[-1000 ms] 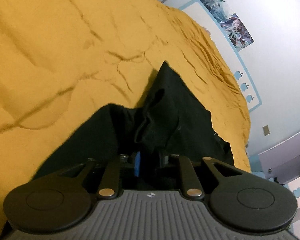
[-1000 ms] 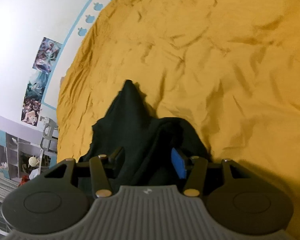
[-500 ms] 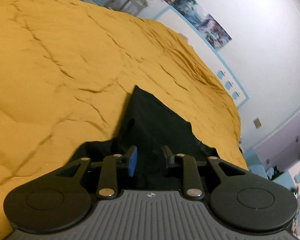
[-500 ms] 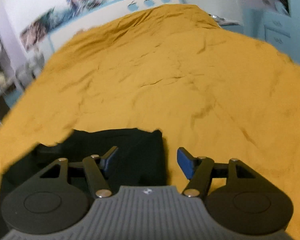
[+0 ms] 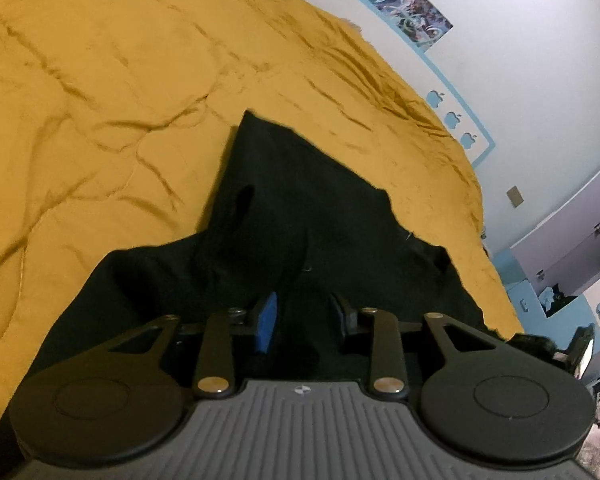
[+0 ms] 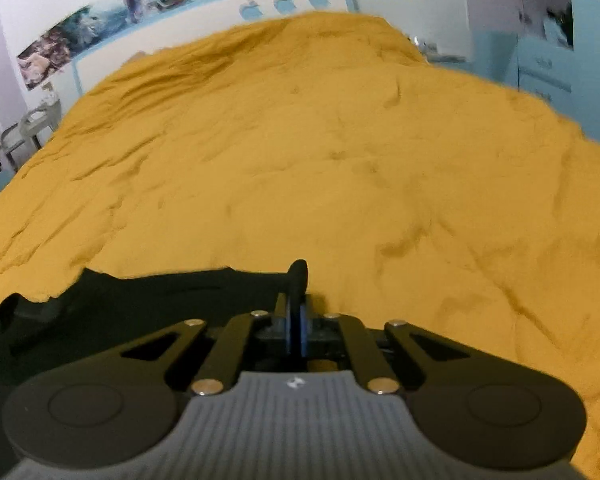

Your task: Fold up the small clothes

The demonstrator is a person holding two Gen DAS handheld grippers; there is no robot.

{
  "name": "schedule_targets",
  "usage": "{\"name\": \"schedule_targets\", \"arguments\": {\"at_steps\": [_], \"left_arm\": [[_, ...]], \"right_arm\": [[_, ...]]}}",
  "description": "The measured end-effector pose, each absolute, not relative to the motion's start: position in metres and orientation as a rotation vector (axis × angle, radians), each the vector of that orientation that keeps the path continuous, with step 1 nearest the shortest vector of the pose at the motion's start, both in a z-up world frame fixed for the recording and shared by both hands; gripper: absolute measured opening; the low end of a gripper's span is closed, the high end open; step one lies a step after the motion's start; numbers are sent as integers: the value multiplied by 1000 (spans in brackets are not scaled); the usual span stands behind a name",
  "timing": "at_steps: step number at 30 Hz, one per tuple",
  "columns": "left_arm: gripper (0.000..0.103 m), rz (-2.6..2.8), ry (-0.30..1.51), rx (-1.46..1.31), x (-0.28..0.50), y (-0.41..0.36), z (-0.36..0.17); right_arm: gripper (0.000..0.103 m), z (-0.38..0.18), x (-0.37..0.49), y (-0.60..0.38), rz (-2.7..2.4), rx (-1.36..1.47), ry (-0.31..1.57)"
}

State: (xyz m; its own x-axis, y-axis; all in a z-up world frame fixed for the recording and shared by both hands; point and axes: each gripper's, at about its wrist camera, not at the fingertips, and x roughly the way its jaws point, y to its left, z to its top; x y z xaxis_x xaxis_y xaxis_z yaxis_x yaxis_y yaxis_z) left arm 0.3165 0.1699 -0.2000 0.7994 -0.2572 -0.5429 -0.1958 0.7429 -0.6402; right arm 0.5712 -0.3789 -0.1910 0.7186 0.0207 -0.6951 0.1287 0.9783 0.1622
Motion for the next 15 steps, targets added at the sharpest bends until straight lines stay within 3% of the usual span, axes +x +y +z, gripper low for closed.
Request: {"name": "schedule_targets", "arguments": {"at_steps": [5, 6, 7, 9, 11, 15], "left_arm": [[34, -39, 680, -787, 317, 175, -203], [34, -40, 689, -791, 317, 176, -200], [37, -43, 690, -789, 317, 176, -196], [43, -55, 673, -766, 312, 174, -184], [52, -75, 654, -742, 307, 170, -176], [54, -70, 687, -717, 309, 166, -177]], "right_arm": [[2, -205, 570, -378, -97, 188, 761], [8, -202, 567, -377, -108, 173, 752], [22, -193, 561, -375, -125, 153, 733], [32, -170, 538, -372, -79, 135, 671], [36, -151, 508, -372, 60, 178, 642], [40, -143, 453, -370, 282, 286, 753]]}}
